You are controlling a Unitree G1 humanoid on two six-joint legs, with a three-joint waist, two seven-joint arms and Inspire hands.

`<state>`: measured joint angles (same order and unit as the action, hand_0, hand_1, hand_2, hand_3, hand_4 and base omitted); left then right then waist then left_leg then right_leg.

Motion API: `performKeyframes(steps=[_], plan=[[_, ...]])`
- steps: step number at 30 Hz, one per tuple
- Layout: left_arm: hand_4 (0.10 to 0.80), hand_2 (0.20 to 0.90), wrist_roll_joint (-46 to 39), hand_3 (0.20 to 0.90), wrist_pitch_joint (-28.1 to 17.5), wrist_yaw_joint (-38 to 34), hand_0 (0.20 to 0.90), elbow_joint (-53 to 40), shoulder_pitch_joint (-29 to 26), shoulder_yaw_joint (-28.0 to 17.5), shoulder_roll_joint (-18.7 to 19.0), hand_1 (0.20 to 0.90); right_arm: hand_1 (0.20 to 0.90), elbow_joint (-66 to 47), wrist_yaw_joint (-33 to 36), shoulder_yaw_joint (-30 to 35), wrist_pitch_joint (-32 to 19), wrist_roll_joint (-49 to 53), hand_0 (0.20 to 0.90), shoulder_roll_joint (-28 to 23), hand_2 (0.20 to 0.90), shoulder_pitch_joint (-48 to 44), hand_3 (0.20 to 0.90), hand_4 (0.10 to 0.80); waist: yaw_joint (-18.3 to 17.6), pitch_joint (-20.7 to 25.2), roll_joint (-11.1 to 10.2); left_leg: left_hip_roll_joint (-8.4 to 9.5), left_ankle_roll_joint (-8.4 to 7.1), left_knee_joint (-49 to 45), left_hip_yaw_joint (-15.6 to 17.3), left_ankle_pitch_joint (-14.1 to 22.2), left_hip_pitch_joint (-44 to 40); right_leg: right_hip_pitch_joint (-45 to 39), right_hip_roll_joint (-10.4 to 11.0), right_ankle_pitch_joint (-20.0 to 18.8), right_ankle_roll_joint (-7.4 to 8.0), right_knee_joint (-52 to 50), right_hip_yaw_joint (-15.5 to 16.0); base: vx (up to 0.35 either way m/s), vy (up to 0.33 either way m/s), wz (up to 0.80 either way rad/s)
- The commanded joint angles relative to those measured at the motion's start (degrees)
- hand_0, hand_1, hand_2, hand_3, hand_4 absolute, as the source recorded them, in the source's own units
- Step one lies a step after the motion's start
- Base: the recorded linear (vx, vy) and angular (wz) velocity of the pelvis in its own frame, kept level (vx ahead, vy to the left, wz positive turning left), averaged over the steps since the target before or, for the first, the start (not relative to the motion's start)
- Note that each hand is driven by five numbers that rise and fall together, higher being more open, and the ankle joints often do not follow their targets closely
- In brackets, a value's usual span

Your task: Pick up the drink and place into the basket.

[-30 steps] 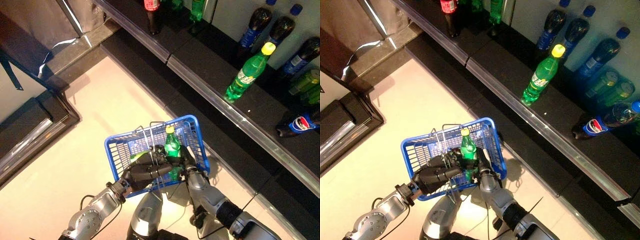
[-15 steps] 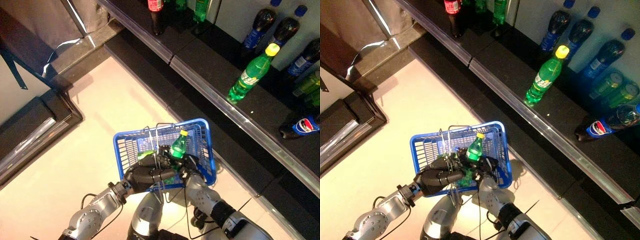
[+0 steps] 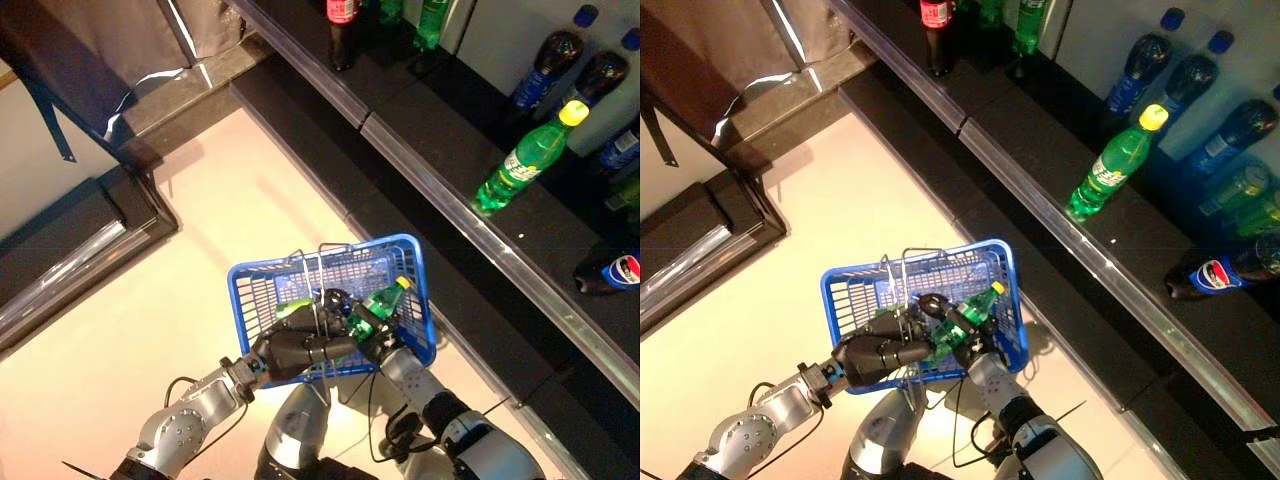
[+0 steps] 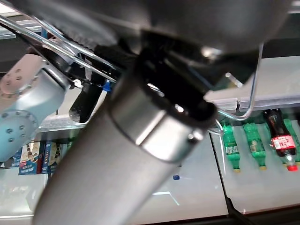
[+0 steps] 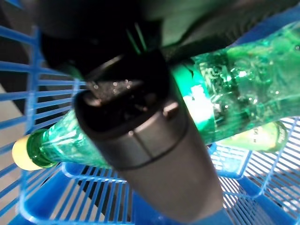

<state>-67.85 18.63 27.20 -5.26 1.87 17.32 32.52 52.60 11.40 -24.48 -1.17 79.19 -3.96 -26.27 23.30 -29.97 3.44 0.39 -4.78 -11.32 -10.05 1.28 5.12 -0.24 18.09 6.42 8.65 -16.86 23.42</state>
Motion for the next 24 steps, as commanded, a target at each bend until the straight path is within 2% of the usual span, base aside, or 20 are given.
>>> performKeyframes(steps=[1,11,14,15,16,24], plan=[[0.1,0.3,-10.1,0.2,-3.82,20.21,0.3,-27.33,-5.44,2.27,-4.65,0.3,0.3,-0.62,-4.87,1.09,0.62,2.24,0.3,3.88,0.3,-3.52,0.2,0.1,-0.78,7.0,1.44,-1.19,0.87,-7.68,1.51,-0.06,6.71,-2.97,-0.29,-4.73,-2.08,3.55,0.67,0.012,-0.001,0.04],[0.1,0.3,-12.75,0.2,-5.28,19.86,0.3,-28.8,-9.88,5.51,-2.9,0.3,0.302,5.8,-4.29,2.99,4.66,-0.47,0.302,1.67,0.302,-7.07,0.203,0.103,-1.46,6.69,0.93,-1.48,1.21,-8.23,2.15,0.22,7.03,-1.93,-0.11,-5.1,-2.0,2.84,-0.07,0.005,0.001,0.01],[0.1,0.3,-13.55,0.2,-5.61,18.48,0.3,-28.88,-10.99,6.06,-2.77,0.3,0.495,8.45,-3.51,3.49,5.41,-1.33,0.495,0.74,0.495,-8.55,0.428,0.328,-1.48,6.51,0.85,-1.5,1.34,-8.39,2.27,0.3,7.16,-1.62,0.09,-5.24,-1.95,2.55,-0.11,0.0,0.0,0.0],[0.1,0.3,-13.76,0.2,-5.63,18.04,0.3,-28.89,-11.22,6.07,-2.76,0.3,0.655,9.08,-3.09,3.7,5.48,-1.47,0.655,0.68,0.655,-8.89,0.615,0.515,-1.45,6.46,0.82,-1.49,1.4,-8.43,2.25,0.34,7.2,-1.49,0.12,-5.25,-1.96,2.43,-0.13,0.0,0.0,0.0],[0.1,0.3,-13.92,0.2,-5.65,17.59,0.3,-28.97,-11.45,6.1,-2.72,0.3,0.9,9.9,-2.75,4.1,5.45,-2.03,0.9,0.63,0.9,-9.36,0.9,0.8,-1.38,6.39,0.74,-1.46,1.44,-8.39,2.22,0.32,7.22,-1.41,0.1,-5.31,-1.96,2.42,-0.16,0.0,0.0,0.0],[0.1,0.3,-13.22,0.2,-6.81,16.19,0.3,-28.76,-12.67,5.84,-3.2,0.3,0.9,10.31,-2.79,4.18,3.28,-3.95,0.9,0.25,0.9,-11.48,0.9,0.8,-1.46,5.72,0.02,-1.51,1.7,-8.39,2.04,0.4,7.23,-0.52,0.03,-5.62,-1.96,1.94,-0.63,0.0,0.0,0.0]])
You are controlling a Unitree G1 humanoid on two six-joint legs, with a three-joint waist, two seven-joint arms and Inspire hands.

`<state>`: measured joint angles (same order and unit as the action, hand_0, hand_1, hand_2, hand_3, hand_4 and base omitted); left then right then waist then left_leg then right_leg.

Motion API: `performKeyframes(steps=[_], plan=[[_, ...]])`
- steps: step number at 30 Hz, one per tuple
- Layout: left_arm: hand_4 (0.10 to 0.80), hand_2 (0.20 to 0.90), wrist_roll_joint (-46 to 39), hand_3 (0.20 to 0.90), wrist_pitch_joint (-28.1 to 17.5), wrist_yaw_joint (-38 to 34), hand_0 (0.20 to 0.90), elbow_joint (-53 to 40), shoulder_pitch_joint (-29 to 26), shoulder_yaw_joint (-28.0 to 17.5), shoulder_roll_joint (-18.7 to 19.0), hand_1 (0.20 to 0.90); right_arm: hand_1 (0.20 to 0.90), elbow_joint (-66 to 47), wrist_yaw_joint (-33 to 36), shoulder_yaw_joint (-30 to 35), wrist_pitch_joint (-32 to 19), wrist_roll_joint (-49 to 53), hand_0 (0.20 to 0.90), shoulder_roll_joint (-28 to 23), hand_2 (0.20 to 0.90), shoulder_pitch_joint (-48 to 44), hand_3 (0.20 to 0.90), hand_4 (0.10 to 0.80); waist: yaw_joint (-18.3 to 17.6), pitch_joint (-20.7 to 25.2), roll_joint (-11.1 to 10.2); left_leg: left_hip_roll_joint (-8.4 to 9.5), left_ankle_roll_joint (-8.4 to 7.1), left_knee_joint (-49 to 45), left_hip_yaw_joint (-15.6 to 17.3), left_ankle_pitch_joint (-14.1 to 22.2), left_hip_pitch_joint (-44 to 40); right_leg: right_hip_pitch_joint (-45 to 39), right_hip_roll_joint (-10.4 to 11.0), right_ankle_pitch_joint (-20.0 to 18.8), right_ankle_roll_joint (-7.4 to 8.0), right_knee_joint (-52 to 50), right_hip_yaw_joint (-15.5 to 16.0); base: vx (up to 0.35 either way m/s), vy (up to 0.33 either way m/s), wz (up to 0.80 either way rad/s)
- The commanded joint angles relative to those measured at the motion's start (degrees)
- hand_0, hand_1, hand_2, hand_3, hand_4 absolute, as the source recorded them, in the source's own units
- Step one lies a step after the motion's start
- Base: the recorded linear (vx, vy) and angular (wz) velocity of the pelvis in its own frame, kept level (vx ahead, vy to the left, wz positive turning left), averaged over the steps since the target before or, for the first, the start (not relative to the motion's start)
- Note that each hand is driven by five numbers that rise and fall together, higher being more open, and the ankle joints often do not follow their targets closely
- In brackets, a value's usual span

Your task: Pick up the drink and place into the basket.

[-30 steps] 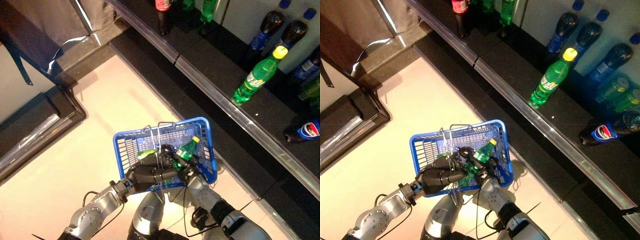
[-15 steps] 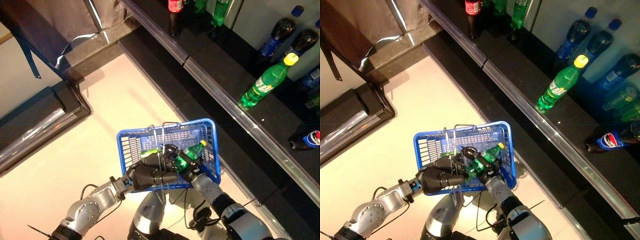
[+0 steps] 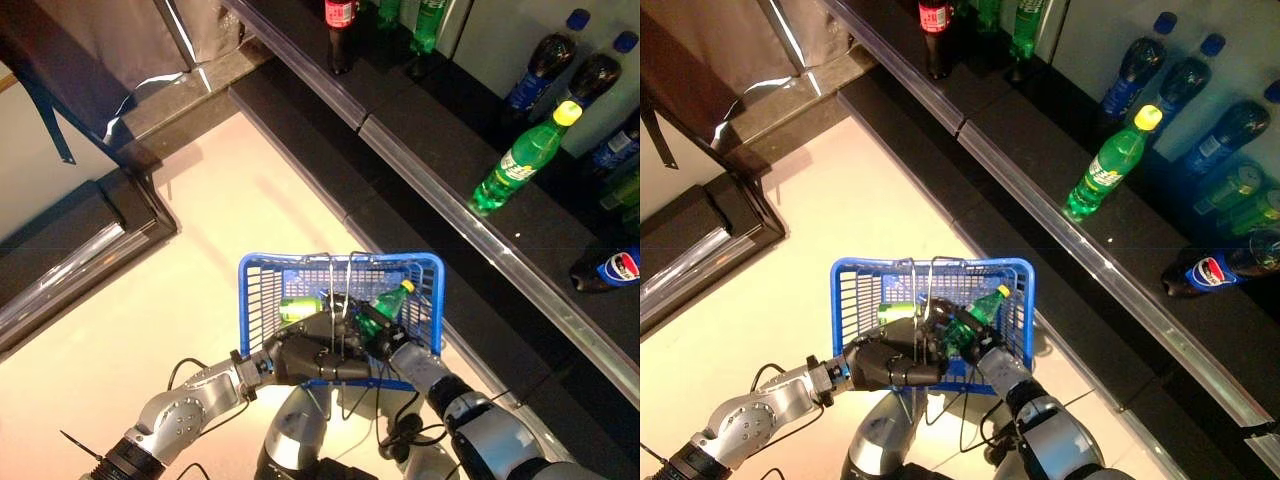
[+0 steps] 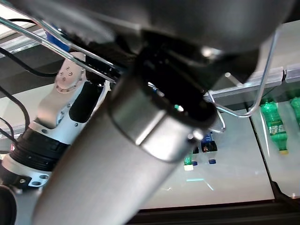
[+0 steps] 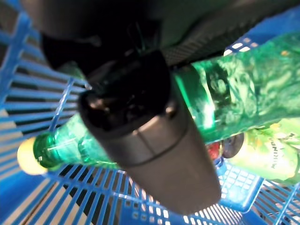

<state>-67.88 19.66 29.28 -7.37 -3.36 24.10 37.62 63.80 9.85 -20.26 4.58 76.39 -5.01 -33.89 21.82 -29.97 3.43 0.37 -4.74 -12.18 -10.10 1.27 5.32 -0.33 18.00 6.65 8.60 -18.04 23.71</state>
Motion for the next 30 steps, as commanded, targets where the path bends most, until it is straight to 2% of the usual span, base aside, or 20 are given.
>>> performKeyframes(steps=[1,9,17,18,23,30], plan=[[0.1,0.3,-13.1,0.2,-7.89,14.02,0.3,-26.71,-7.42,-1.1,-8.33,0.3,0.9,-1.36,-1.13,-0.08,-2.89,-1.01,0.9,1.31,0.9,-3.76,0.9,0.8,-0.02,5.69,-0.03,-1.51,1.7,-7.52,2.08,0.43,7.03,-0.32,0.12,-5.84,-1.9,3.03,-0.97,0.0,0.0,0.0],[0.1,0.3,-13.25,0.2,-8.75,13.19,0.3,-27.52,-6.85,-3.22,-8.37,0.3,0.9,-9.96,0.15,-0.47,-7.7,-0.18,0.9,0.58,0.9,-1.93,0.9,0.8,-1.07,4.84,-0.52,-1.82,1.99,-7.29,2.43,0.35,7.34,0.99,0.13,-5.95,-1.78,2.44,-1.73,-0.023,0.004,-0.01],[0.1,0.3,-12.05,0.2,-9.54,14.53,0.3,-27.78,-3.59,-6.9,-8.77,0.3,0.9,-29.73,5.19,-2.93,-12.3,-6.1,0.9,-1.27,0.9,6.39,0.9,0.8,-2.95,3.73,-1.84,-2.31,2.23,-7.0,3.13,0.41,7.71,2.37,-0.13,-6.11,-1.59,2.2,-2.59,-0.036,-0.004,-0.01],[0.1,0.3,-12.05,0.2,-9.54,14.53,0.3,-27.79,-3.56,-6.91,-8.78,0.3,0.9,-29.8,5.24,-2.97,-12.31,-6.12,0.9,-1.27,0.9,6.46,0.9,0.8,-2.96,3.76,-1.84,-2.31,2.23,-7.0,3.14,0.41,7.71,2.39,-0.13,-6.11,-1.59,2.19,-2.59,-0.036,-0.016,0.01],[0.1,0.3,-11.02,0.2,-10.94,14.33,0.3,-28.05,-0.92,-9.56,-8.64,0.3,0.9,-44.78,6.86,-3.51,-11.1,-12.97,0.9,-3.6,0.9,12.61,0.9,0.8,-4.35,3.35,-2.88,-2.78,2.34,-6.27,3.68,0.12,7.68,2.97,-0.73,-6.29,-1.35,2.58,-3.28,-0.039,-0.015,-0.04],[0.1,0.3,-8.37,0.2,-13.83,14.04,0.3,-26.99,3.7,-12.82,-8.84,0.3,0.9,-64.9,3.54,-4.25,-7.92,-18.96,0.9,-9.61,0.9,21.87,0.9,0.8,-6.54,3.03,-4.27,-3.43,2.49,-5.02,4.69,-0.38,7.56,3.89,-1.59,-6.54,-0.93,3.22,-4.46,-0.054,-0.012,-0.11]])
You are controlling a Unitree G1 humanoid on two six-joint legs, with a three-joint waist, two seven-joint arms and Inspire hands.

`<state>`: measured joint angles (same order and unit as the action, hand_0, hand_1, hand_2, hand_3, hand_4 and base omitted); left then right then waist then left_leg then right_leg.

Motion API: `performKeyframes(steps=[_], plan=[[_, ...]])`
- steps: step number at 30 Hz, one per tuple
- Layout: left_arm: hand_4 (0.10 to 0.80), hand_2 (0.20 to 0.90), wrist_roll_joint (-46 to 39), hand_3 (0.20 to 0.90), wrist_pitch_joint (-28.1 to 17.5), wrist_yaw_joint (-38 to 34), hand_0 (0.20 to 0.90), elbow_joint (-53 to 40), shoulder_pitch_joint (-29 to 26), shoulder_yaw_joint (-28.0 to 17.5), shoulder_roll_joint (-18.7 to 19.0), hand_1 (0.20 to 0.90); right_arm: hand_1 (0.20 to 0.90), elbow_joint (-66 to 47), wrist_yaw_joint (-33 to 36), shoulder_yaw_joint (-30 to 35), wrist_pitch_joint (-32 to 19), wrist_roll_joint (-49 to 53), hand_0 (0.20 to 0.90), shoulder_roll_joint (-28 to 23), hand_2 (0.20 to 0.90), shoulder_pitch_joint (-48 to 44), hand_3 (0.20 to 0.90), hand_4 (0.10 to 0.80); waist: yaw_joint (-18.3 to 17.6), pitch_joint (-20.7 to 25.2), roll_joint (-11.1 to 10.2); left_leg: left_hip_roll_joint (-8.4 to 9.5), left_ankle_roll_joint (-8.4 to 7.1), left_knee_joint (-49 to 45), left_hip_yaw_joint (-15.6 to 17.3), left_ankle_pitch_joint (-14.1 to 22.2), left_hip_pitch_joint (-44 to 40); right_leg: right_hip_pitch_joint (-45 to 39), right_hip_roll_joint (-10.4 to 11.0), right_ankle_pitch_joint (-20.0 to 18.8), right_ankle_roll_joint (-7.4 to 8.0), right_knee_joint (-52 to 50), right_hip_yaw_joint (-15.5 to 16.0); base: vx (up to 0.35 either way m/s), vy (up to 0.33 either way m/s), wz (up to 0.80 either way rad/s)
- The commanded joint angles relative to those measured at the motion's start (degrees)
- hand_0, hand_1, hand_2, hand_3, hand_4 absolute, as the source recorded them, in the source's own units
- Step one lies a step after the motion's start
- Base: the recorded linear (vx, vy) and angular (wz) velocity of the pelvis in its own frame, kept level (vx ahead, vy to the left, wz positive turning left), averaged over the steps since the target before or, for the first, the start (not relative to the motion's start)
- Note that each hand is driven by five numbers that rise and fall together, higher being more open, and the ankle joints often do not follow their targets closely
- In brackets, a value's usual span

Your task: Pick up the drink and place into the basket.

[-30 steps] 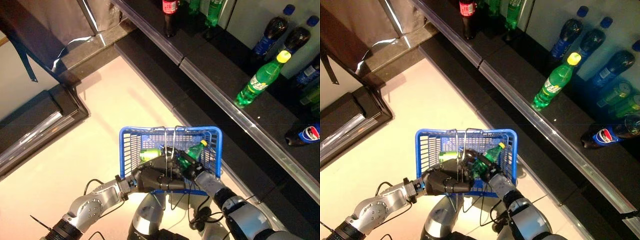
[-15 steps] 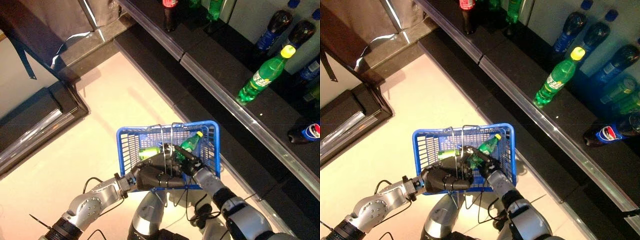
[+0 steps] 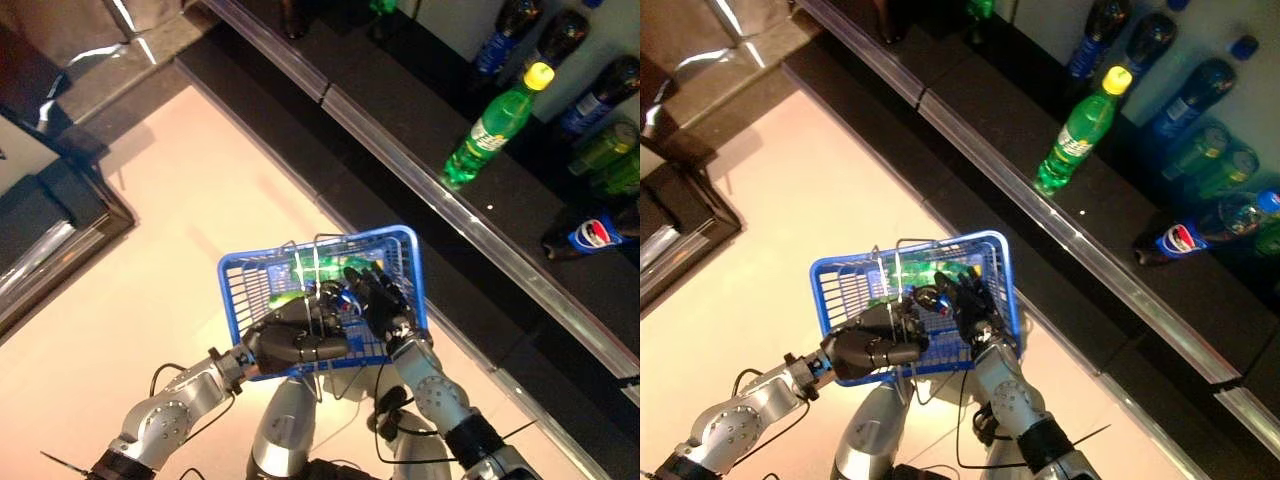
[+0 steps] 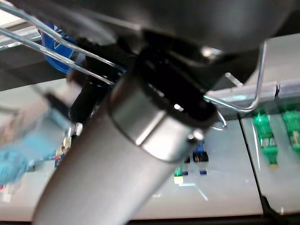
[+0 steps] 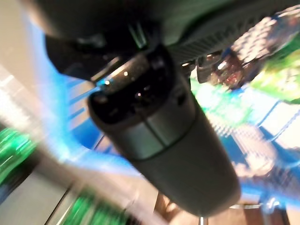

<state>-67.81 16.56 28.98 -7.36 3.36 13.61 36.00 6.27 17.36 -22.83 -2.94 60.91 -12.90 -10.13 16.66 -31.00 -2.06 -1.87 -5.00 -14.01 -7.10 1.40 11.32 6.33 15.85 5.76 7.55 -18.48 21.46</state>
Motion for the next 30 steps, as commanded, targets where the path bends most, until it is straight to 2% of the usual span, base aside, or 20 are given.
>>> performKeyframes(steps=[1,9,17,21,25,30], plan=[[0.1,0.3,-8.34,0.2,-11.62,14.55,0.3,-26.54,-2.34,-2.9,-6.91,0.3,0.9,-10.95,-5.01,-1.52,0.25,-4.0,0.9,-3.44,0.9,-0.29,0.9,0.8,-1.91,4.03,0.94,-1.42,2.74,-2.89,2.05,-0.63,1.39,-2.76,0.38,-5.7,0.2,3.91,-2.49,-0.037,-0.006,-0.05],[0.1,0.3,-9.45,0.2,-13.81,12.4,0.3,-24.27,-1.27,-5.45,-5.76,0.3,0.9,-21.88,-9.52,0.18,2.03,-5.37,0.9,-8.81,0.9,3.82,0.9,0.8,-3.76,4.46,0.18,-2.26,2.37,-1.89,3.29,-1.09,0.64,-2.91,-0.3,-5.69,0.49,4.74,-3.55,-0.032,-0.001,-0.05],[0.1,0.3,-10.76,0.2,-14.87,6.25,0.3,-19.02,2.32,-8.5,-6.37,0.3,0.9,-31.69,-18.16,4.14,1.94,-7.27,0.9,-15.12,0.9,7.11,0.9,0.8,-5.68,6.42,-0.77,-3.31,1.89,-0.07,4.53,-1.27,-1.96,-4.57,-1.38,-5.22,0.67,6.47,-5.35,-0.004,0.003,-0.1],[0.1,0.3,-8.64,0.2,-17.16,-0.16,0.3,-14.27,3.88,-8.27,-7.71,0.3,0.9,-32.09,-19.06,4.67,1.29,-9.64,0.9,-15.88,0.9,8.2,0.9,0.8,-6.35,8.48,-1.36,-3.79,1.67,1.51,5.19,-1.45,-3.97,-5.84,-1.89,-5.24,0.88,7.87,-6.38,0.037,-0.008,-0.13],[0.1,0.3,-1.83,0.2,-20.12,-8.36,0.3,-8.55,7.76,-9.33,-9.98,0.3,0.9,-30.05,-17.89,5.33,3.47,-11.23,0.9,-15.95,0.9,12.43,0.9,0.8,-7.21,11.47,-1.81,-4.46,1.33,4.09,6.17,-1.83,-6.66,-7.29,-2.22,-5.48,1.22,9.96,-7.59,0.047,0.002,-0.07],[0.1,0.3,3.52,0.2,-21.43,-16.41,0.3,-0.12,12.81,-11.2,-12.82,0.3,0.9,-25.0,-19.0,6.74,5.83,-16.0,0.9,-15.24,0.9,19.44,0.9,0.8,-8.73,15.38,-2.23,-5.36,0.96,8.21,8.29,-2.34,-10.02,-8.67,-2.24,-6.48,1.74,13.46,-9.37,0.032,0.006,-0.17]])
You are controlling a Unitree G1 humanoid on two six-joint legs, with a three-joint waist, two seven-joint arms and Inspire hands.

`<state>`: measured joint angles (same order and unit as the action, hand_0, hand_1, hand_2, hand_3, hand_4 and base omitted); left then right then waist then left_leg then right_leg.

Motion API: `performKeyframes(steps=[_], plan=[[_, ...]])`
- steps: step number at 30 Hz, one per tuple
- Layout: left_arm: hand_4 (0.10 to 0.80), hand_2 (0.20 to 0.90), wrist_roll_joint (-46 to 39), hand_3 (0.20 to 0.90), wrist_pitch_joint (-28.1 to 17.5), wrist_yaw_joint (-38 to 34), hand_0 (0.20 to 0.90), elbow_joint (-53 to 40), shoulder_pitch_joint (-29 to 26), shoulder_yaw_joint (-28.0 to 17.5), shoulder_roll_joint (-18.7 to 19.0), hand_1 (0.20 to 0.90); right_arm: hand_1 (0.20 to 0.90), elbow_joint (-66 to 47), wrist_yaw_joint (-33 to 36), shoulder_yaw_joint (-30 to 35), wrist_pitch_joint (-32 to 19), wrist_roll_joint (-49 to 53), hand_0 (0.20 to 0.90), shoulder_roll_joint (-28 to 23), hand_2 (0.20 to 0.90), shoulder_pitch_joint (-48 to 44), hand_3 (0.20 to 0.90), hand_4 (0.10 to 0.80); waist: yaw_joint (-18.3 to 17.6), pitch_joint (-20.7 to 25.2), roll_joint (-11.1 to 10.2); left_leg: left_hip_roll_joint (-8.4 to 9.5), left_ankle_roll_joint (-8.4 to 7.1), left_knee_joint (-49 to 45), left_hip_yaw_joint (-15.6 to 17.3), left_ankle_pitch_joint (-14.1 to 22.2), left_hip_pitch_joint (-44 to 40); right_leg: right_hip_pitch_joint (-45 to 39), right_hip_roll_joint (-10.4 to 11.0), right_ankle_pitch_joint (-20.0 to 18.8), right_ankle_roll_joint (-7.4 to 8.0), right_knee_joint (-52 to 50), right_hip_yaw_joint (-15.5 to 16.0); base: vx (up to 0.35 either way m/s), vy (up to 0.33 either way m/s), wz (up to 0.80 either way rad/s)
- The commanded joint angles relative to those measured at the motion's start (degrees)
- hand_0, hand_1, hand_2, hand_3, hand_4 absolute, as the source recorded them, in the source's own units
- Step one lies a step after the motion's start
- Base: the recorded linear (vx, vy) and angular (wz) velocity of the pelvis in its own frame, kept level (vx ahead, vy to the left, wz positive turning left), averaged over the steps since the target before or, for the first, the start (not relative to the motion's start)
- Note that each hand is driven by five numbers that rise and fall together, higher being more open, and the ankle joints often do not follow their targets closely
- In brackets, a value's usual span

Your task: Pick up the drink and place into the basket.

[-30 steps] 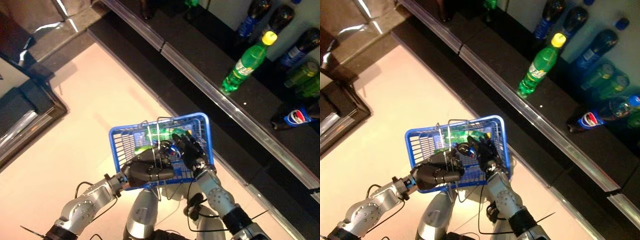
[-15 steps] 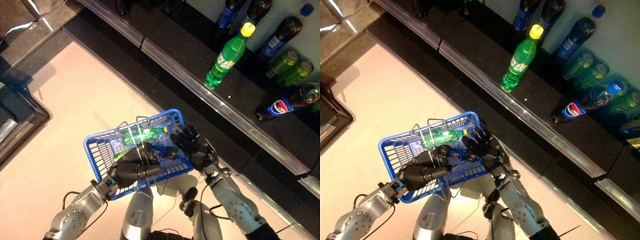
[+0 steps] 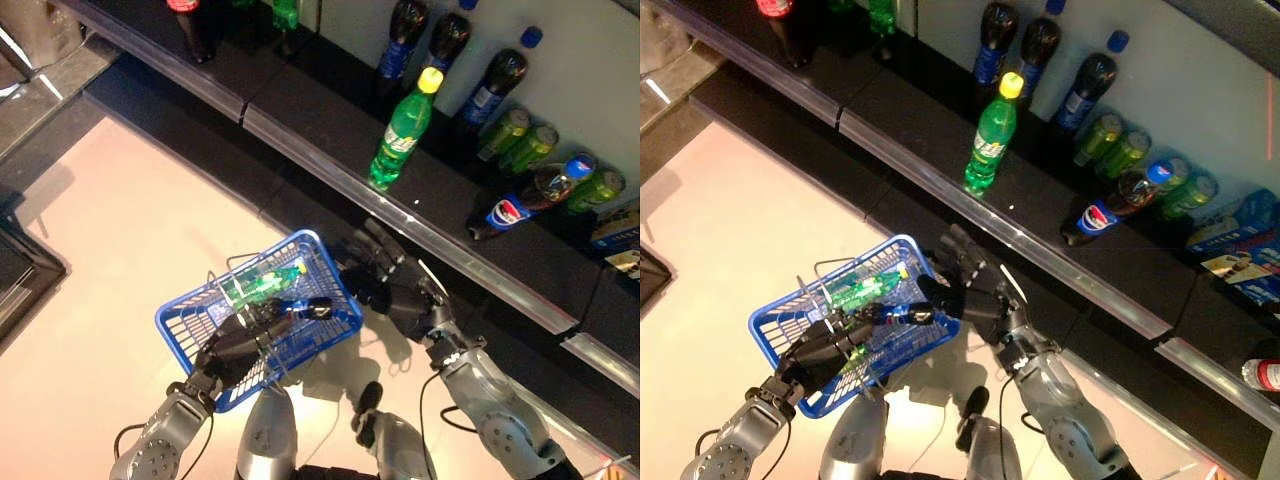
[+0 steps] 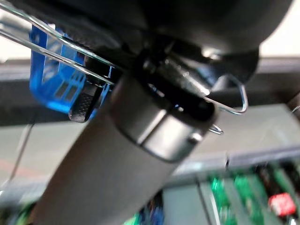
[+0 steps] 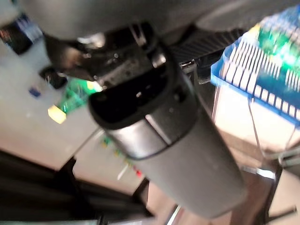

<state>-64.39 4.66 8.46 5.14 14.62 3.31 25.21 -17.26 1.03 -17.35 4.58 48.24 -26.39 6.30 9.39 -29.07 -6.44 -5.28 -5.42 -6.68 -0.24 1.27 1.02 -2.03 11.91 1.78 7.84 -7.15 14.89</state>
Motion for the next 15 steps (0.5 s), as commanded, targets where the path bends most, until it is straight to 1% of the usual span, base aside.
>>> performKeyframes(steps=[1,2,3,4,5,6,8,9,10,11,12,13,14,15], plan=[[0.1,0.3,0.35,0.2,-9.54,3.99,0.3,-11.76,1.83,-0.98,-2.3,0.3,0.9,-0.95,-2.85,1.29,-1.57,-3.89,0.9,-1.67,0.9,3.47,0.9,0.8,-1.58,13.74,2.13,-2.02,1.33,1.25,1.63,-2.29,0.01,-0.42,1.71,-2.63,1.49,2.48,-2.94,0.015,-0.001,-0.09],[0.1,0.3,3.76,0.2,-10.36,1.61,0.3,-7.98,2.75,-1.48,-3.51,0.3,0.9,1.99,-2.92,1.38,-0.28,-6.39,0.9,-0.92,0.9,4.93,0.9,0.8,-2.16,14.88,2.1,-2.35,1.07,2.5,2.54,-2.51,-0.9,-0.81,1.77,-3.12,1.65,3.77,-3.39,0.008,0.0,-0.14],[0.1,0.3,3.98,0.2,-11.02,0.6,0.3,-4.12,3.07,-1.76,-4.15,0.3,0.9,4.42,-3.26,1.22,0.17,-8.93,0.9,-0.23,0.9,5.98,0.9,0.8,-2.72,15.89,2.16,-2.55,0.9,3.77,3.28,-2.77,-1.75,-1.18,1.78,-3.74,1.81,5.05,-3.88,0.006,0.001,-0.23],[0.1,0.3,3.54,0.2,-10.99,0.29,0.3,-2.88,3.05,-1.81,-4.39,0.3,0.9,5.06,-3.27,1.18,0.62,-9.41,0.9,-0.13,0.9,6.23,0.9,0.8,-2.91,16.25,2.17,-2.61,0.84,4.11,3.51,-2.84,-1.96,-1.24,1.77,-3.9,1.87,5.38,-3.99,0.006,0.001,-0.32],[0.1,0.3,4.08,0.2,-11.0,-0.82,0.3,0.06,2.99,-1.98,-4.99,0.3,0.9,7.39,-3.1,1.01,1.68,-11.19,0.9,0.37,0.9,6.74,0.9,0.8,-3.36,17.13,2.22,-2.8,0.63,4.99,4.16,-3.0,-2.52,-1.53,1.79,-4.25,2.0,6.25,-4.11,0.007,0.0,-0.32],[0.1,0.3,4.63,0.2,-11.05,-1.84,0.3,2.83,2.56,-2.19,-5.13,0.3,0.9,9.57,-2.86,0.87,1.7,-13.42,0.9,0.62,0.9,6.77,0.9,0.8,-3.75,17.76,2.32,-2.98,0.46,5.76,4.65,-3.14,-3.08,-1.8,1.76,-4.57,2.04,6.97,-4.21,0.011,0.001,-0.29],[0.1,0.3,4.34,0.2,-10.9,-2.86,0.3,9.54,1.02,-2.49,-6.09,0.3,0.9,14.05,-1.84,0.32,3.26,-16.54,0.9,1.15,0.9,6.52,0.9,0.8,-4.61,19.13,2.59,-3.29,0.12,7.0,5.6,-3.44,-3.89,-2.18,1.73,-5.16,2.18,8.15,-4.37,0.011,0.0,-0.18],[0.1,0.3,4.53,0.2,-10.71,-3.35,0.3,10.01,0.84,-2.51,-6.17,0.3,0.9,14.42,-1.62,0.25,3.48,-16.86,0.9,1.2,0.9,6.45,0.9,0.8,-4.68,19.22,2.62,-3.34,0.08,7.13,5.68,-3.49,-3.98,-2.23,1.72,-5.22,2.18,8.26,-4.37,0.015,0.0,-0.11],[0.1,0.3,5.55,0.2,-11.19,-3.44,0.3,17.38,-0.78,-3.1,-7.34,0.3,0.9,19.91,-1.28,-0.38,3.24,-18.91,0.9,2.28,0.9,5.78,0.9,0.8,-5.32,20.25,2.93,-3.5,-0.22,7.94,6.31,-3.57,-4.65,-2.58,1.73,-5.45,2.21,8.97,-4.36,0.013,0.001,-0.07],[0.1,0.3,5.65,0.2,-11.41,-3.21,0.3,18.92,-1.18,-3.23,-7.59,0.3,0.9,21.13,-1.24,-0.5,3.01,-19.21,0.9,2.56,0.9,5.56,0.9,0.8,-5.42,20.39,2.97,-3.56,-0.28,8.11,6.43,-3.59,-4.78,-2.65,1.73,-5.5,2.22,9.1,-4.31,0.021,0.001,-0.04],[0.1,0.3,6.36,0.2,-11.35,-4.26,0.3,25.66,-2.95,-3.75,-8.75,0.3,0.9,27.12,-0.4,-1.0,2.85,-21.95,0.9,3.97,0.9,4.57,0.9,0.8,-5.87,21.19,3.21,-3.87,-0.63,8.81,7.0,-3.69,-5.29,-3.01,1.78,-5.72,2.25,9.71,-3.96,0.013,0.001,-0.04],[0.1,0.3,6.16,0.2,-11.16,-4.22,0.3,29.37,-3.97,-4.38,-9.61,0.3,0.9,30.53,-0.06,-1.18,2.67,-23.18,0.9,4.77,0.9,3.94,0.9,0.8,-6.03,21.58,3.34,-3.91,-0.72,9.07,7.23,-3.7,-5.49,-3.18,1.81,-5.82,2.27,9.93,-3.76,0.0,0.0,0.0],[0.1,0.3,6.16,0.2,-11.16,-4.22,0.3,29.37,-3.97,-4.38,-9.61,0.3,0.9,30.53,-0.06,-1.18,2.67,-23.18,0.9,4.77,0.9,3.94,0.9,0.8,-6.03,21.58,3.34,-3.91,-0.72,9.07,7.23,-3.7,-5.49,-3.18,1.81,-5.82,2.27,9.93,-3.76,0.006,0.002,-0.04],[0.1,0.3,5.25,0.2,-10.58,-4.74,0.3,35.46,-5.55,-5.72,-11.06,0.3,0.9,37.05,0.63,-1.35,2.46,-24.69,0.9,6.22,0.9,2.91,0.9,0.8,-6.26,22.13,3.5,-4.1,-0.91,9.6,7.53,-3.73,-5.81,-3.46,1.86,-5.89,2.28,10.19,-3.33,0.0,0.0,0.0]])
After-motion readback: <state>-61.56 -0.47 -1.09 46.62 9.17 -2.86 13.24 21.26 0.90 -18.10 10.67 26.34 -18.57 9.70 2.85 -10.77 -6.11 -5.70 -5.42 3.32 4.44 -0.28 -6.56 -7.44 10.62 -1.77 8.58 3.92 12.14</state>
